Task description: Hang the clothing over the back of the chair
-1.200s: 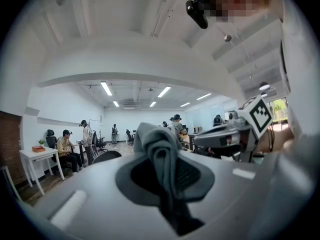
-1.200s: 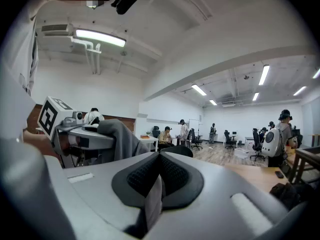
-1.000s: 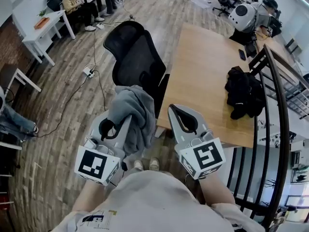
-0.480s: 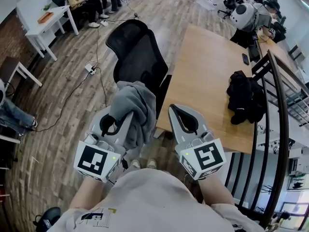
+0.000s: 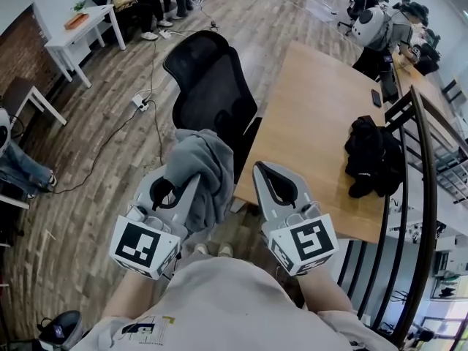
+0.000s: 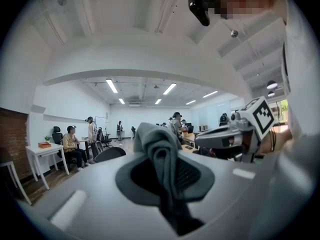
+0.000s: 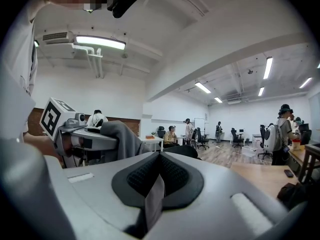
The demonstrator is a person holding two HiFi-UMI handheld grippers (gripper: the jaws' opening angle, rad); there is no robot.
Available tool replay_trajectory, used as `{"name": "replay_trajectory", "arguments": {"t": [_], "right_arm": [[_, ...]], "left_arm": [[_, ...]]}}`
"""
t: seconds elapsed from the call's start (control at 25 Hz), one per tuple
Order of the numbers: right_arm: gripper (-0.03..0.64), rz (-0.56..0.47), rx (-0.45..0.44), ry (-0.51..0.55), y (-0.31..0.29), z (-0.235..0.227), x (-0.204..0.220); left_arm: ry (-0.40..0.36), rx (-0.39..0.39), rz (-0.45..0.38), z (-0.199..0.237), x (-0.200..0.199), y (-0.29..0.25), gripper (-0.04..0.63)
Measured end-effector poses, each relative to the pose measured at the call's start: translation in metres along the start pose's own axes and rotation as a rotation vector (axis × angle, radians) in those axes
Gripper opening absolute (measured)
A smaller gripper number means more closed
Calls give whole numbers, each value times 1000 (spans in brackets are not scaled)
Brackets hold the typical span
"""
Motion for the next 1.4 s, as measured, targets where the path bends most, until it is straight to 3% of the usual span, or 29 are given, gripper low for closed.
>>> {"name": "replay_trajectory", "arguments": {"t": [1.4], "right_arm": [[-2, -5, -46, -35, 30, -33, 20]], "left_arm": [[18, -46, 8, -43, -14, -20, 49]]}}
Point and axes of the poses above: the fingertips, and each gripper's own axes: y backward along the fingers, z to its left, x out of its underside, the point moved 3 cm from there along y, backward along the fingers, and after that the axes turned 8 degrees about -y, right-handed, at the moved point
